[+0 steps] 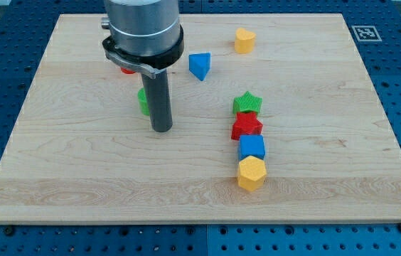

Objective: Slightly push the green circle parallel to the left of the green star

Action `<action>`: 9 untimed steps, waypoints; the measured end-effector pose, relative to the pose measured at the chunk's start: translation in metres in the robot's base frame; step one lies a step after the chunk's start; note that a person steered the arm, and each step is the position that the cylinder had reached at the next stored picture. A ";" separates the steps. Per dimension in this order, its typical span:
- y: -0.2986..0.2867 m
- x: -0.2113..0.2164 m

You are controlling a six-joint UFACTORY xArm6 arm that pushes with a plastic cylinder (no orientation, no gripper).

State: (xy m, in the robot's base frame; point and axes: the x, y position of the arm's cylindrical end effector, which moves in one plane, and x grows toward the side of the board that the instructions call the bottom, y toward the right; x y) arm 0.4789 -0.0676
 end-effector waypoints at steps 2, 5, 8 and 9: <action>-0.027 0.000; -0.046 -0.026; -0.058 -0.028; -0.064 -0.037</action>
State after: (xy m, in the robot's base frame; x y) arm 0.4419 -0.1314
